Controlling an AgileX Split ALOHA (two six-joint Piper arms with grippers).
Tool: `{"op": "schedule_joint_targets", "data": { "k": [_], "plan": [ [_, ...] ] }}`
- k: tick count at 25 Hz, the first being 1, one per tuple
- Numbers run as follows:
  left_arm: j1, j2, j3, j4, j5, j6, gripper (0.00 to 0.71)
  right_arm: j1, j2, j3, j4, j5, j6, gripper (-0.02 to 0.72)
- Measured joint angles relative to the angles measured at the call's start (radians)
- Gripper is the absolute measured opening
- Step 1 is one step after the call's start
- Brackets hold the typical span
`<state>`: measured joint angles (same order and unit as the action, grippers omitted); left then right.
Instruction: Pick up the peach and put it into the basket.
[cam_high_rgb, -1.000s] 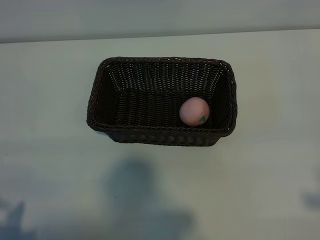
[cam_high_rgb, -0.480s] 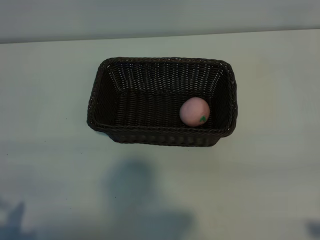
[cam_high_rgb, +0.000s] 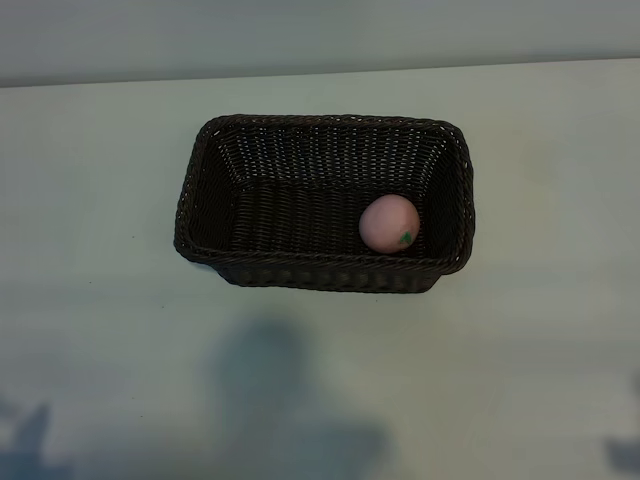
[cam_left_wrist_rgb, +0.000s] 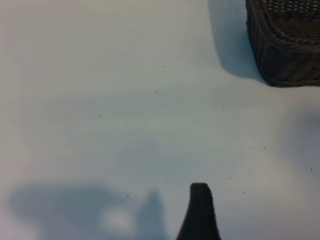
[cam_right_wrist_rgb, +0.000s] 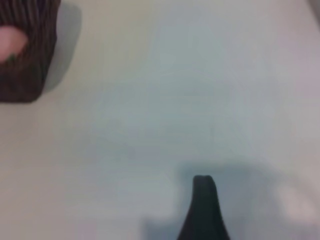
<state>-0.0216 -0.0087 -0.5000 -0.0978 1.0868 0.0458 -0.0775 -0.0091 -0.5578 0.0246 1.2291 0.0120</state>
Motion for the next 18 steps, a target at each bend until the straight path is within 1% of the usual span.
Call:
{"op": "schedule_joint_targets", "data": {
  "k": [10, 18],
  "plan": [
    [0.0, 0.0, 0.0, 0.0, 0.0, 0.0, 0.587, 0.0, 0.0, 0.028, 0.005, -0.038, 0.0, 0.539],
    [0.0, 0.0, 0.0, 0.0, 0.0, 0.0, 0.587, 0.0, 0.0, 0.068, 0.008, -0.14, 0.0, 0.539]
  ]
}}
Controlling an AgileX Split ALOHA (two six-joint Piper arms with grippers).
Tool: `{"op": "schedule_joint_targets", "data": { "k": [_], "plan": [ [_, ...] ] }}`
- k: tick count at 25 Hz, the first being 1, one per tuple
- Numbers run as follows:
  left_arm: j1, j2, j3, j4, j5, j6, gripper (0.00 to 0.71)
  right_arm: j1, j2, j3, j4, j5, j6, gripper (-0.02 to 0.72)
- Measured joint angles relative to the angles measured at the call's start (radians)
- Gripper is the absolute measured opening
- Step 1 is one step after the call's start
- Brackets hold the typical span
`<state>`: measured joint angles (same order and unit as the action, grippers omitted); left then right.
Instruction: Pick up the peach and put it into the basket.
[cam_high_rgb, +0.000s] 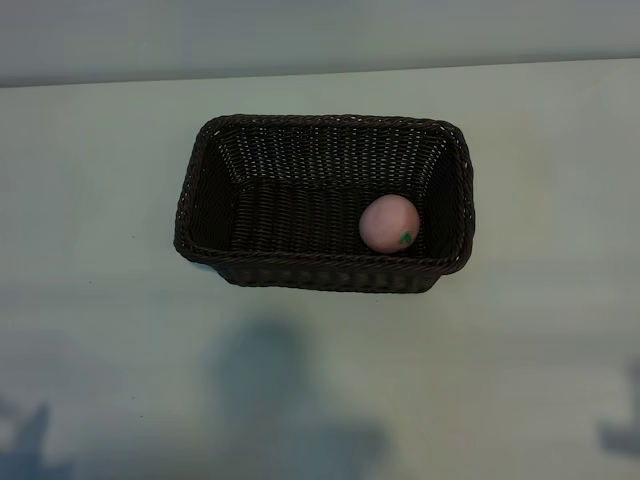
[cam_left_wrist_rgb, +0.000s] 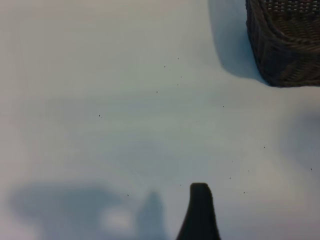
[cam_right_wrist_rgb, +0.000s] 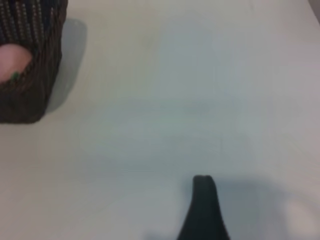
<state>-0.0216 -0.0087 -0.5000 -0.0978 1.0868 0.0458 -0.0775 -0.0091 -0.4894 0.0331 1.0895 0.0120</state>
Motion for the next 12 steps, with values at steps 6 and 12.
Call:
{"op": "schedule_joint_targets", "data": {
  "k": [6, 12],
  "plan": [
    [0.0, 0.0, 0.0, 0.0, 0.0, 0.0, 0.587, 0.0, 0.0, 0.002, 0.0, -0.017, 0.003, 0.539],
    [0.0, 0.0, 0.0, 0.0, 0.0, -0.001, 0.587, 0.0, 0.0, 0.002, 0.0, -0.018, 0.003, 0.539]
  ]
}}
